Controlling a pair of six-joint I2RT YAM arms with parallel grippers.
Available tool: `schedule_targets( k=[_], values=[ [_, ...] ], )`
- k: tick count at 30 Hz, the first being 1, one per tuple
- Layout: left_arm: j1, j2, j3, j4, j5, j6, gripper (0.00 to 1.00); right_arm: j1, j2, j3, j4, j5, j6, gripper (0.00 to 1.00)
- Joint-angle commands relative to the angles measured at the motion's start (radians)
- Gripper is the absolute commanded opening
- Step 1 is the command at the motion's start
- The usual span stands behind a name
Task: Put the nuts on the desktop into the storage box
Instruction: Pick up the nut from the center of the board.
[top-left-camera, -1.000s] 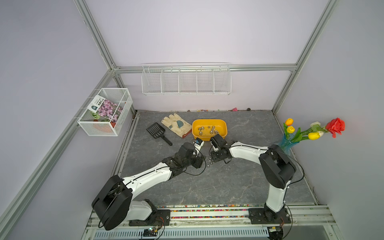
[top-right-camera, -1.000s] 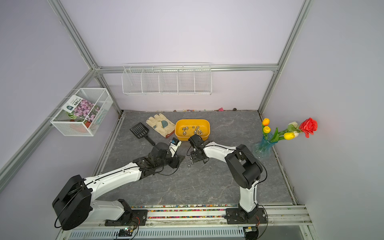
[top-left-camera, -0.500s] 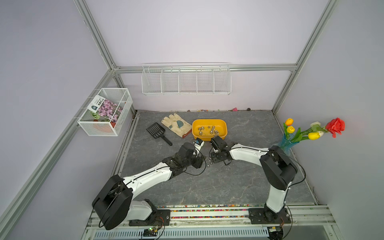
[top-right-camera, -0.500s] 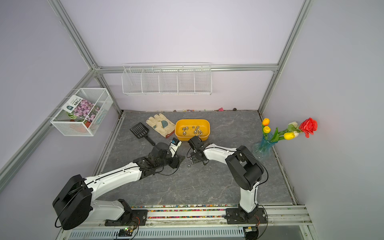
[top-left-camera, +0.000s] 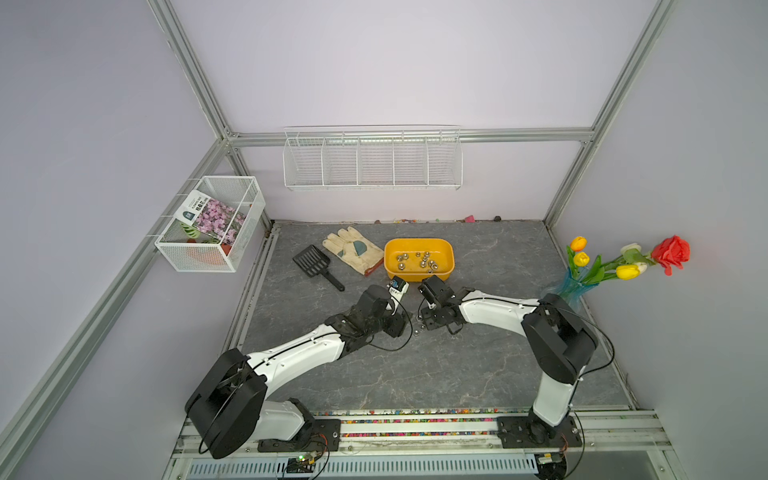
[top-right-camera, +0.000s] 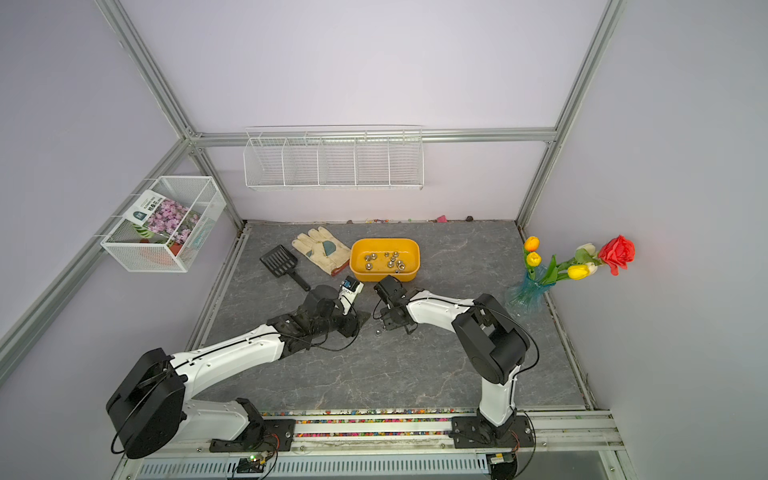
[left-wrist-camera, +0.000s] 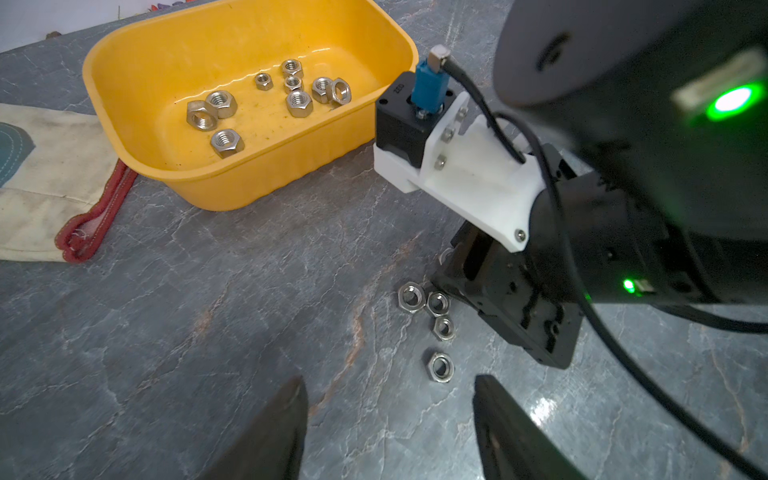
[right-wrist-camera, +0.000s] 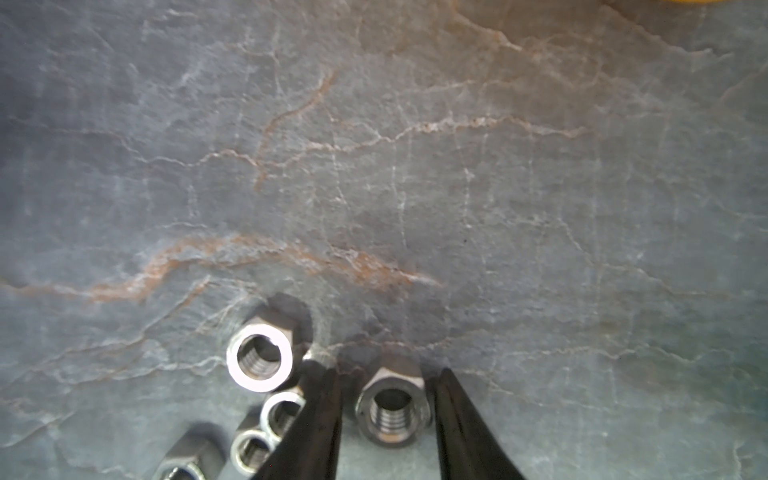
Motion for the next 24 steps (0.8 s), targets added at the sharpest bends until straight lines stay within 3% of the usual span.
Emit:
schedule_targets(
  k=[1,5,12,24],
  values=[
    [-0.004,0.014,0.018,0.006,0.012,0.000,0.66,0.009,0.064,-0.025,-0.122,-0.007,0.005,0.34],
    [-0.004,0.015,0.021,0.007,0.018,0.002,0.66,0.009,0.061,-0.018,-0.134,0.003,0.003,0.25],
    [-0.004,0.021,0.022,0.014,0.027,0.009,0.66,-0.004,0.038,0.050,-0.188,0.048,-0.020,0.22],
    [-0.005,0.052,0.046,0.041,0.024,0.036,0.66,-0.131,0.046,0.389,-0.299,0.029,-0.125,0.23]
  ],
)
